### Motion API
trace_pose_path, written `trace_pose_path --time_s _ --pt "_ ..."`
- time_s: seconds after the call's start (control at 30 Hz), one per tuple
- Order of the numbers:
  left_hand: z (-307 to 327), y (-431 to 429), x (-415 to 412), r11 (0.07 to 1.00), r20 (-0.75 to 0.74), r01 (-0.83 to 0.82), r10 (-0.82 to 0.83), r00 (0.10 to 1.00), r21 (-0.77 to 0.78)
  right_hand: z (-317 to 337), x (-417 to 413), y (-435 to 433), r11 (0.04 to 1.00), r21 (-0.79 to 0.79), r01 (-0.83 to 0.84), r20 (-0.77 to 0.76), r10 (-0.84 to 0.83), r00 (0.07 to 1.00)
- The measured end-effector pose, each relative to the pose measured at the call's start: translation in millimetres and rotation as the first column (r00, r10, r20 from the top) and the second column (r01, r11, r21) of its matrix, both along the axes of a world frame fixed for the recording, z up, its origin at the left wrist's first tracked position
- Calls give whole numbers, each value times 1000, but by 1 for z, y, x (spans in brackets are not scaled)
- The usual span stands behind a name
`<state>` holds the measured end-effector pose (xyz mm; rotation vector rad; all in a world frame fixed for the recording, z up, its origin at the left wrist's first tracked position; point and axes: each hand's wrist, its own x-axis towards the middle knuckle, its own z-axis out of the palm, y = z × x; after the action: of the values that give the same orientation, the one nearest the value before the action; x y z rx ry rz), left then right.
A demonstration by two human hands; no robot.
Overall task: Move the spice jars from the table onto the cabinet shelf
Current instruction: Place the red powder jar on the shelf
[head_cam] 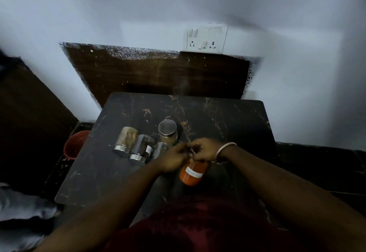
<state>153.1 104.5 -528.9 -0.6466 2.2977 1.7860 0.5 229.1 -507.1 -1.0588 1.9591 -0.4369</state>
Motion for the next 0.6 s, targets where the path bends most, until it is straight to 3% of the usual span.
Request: trace_pose_path --time_s 0.07,0.13,0.23,0.3,0.4,0.5,0.6 --pt "27 0 0 984 -78 -67 81 994 164 28 -2 -6 999 -30 24 60 -22 998" --pt "61 5 1 958 -165 -110 157 974 266 63 -8 -9 993 -108 40 20 -38 999" --pt "107 15 -2 919 -286 -174 284 915 354 113 -9 -10 931 -327 164 20 -166 986" --pt "137 24 -6 884 -366 -205 371 853 420 142 0 -8 823 -497 277 116 -253 960" --pt "175 37 -7 818 -447 -210 486 751 536 175 21 0 564 -724 398 326 -229 917" --pt "206 47 -2 734 -444 -163 555 703 659 189 42 12 319 -779 540 491 -224 841" --pt "227 52 4 721 -465 -124 557 688 681 198 60 19 198 -756 624 595 -190 781"
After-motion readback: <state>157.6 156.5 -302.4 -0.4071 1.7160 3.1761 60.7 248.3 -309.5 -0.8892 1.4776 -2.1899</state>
